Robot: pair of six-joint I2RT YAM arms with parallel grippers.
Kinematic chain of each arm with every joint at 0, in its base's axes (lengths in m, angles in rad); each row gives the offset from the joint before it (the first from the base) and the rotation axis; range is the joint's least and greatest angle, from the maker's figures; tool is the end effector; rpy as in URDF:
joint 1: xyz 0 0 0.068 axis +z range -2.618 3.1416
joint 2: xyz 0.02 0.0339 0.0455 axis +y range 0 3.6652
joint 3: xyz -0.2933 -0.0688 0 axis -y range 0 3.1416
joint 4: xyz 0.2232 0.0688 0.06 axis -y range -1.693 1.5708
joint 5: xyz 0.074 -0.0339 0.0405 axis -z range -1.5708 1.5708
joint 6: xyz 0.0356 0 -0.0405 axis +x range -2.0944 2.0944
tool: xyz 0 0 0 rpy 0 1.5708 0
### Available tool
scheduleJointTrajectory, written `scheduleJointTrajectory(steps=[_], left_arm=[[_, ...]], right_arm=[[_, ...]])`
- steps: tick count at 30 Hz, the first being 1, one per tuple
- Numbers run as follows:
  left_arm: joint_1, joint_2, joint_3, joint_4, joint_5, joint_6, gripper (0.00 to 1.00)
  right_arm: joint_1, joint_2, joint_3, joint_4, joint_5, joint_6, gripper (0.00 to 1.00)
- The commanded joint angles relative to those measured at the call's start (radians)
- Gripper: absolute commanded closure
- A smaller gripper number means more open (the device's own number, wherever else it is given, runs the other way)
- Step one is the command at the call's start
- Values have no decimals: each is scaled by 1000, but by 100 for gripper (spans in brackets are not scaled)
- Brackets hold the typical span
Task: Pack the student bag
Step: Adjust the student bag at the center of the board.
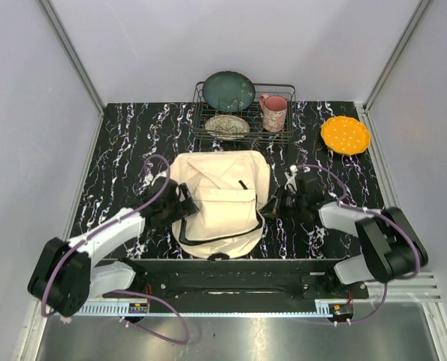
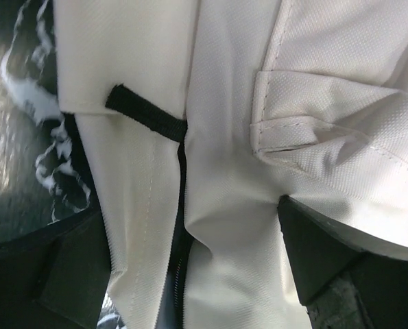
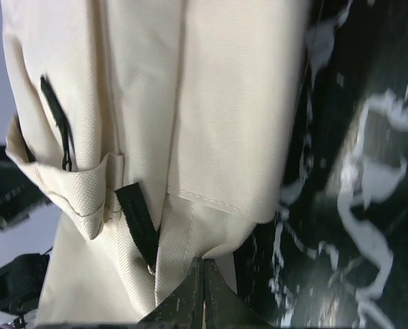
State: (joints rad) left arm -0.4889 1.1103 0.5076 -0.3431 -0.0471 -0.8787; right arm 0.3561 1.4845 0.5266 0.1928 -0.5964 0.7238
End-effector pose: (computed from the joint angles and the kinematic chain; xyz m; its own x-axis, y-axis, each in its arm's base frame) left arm 0.1523 -0.0791 0.2103 -0.7994 -0.4459 -0.4028 -0.2674 0.8643 -0.4261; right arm 0.2244 0.1048 0.1860 -0.9289 0.2391 -0.2829 -0.0708 0.6351 0.7692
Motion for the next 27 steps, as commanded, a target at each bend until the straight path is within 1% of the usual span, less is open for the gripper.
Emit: scheduleJointTrajectory(steps=[1, 2, 3, 4, 5, 6, 7, 9, 10, 11, 14, 16, 17, 19, 23, 24, 27], left_arm=[[1, 100, 193, 81, -11, 105, 3], [1, 124, 219, 53, -46, 142, 2], [3, 134, 244, 32, -65, 161, 2], [6, 143, 291, 7, -88, 173, 1], [9, 149, 307, -29, -130, 196, 1], [15, 151, 318, -46, -140, 205, 1], [25, 145, 330, -59, -151, 213, 1], [32, 109, 330, -85, -191, 231, 1], [35, 93, 330, -95, -201, 237, 1], [38, 57, 335, -118, -220, 245, 1], [41, -21, 358, -169, -244, 262, 1], [41, -62, 371, -197, -261, 270, 1], [41, -104, 373, -207, -272, 279, 1], [41, -136, 384, -209, -269, 294, 1], [41, -149, 453, -214, -220, 326, 1], [41, -144, 466, -209, -211, 326, 1], [41, -119, 490, -172, -180, 323, 1]], right_arm=[[79, -209, -120, -13, 29, 110, 100], [84, -239, -129, -24, 50, 117, 100], [87, -268, -134, -39, 59, 120, 93], [87, -318, -134, -79, 69, 118, 90], [90, -343, -134, -93, 76, 118, 86], [89, -368, -131, -108, 89, 120, 78], [89, -415, -117, -163, 111, 115, 58], [87, -452, -102, -219, 194, 103, 50], [87, -476, -74, -277, 236, 85, 40], [87, -481, -62, -295, 292, 78, 40], [84, -458, -14, -319, 336, 75, 40], [83, -410, 30, -332, 342, 86, 40], [83, -392, 48, -342, 349, 86, 39], [81, -353, 93, -348, 351, 82, 37], [81, -331, 122, -337, 372, 91, 27], [81, -326, 127, -336, 374, 94, 23], [81, -306, 141, -337, 351, 91, 19]])
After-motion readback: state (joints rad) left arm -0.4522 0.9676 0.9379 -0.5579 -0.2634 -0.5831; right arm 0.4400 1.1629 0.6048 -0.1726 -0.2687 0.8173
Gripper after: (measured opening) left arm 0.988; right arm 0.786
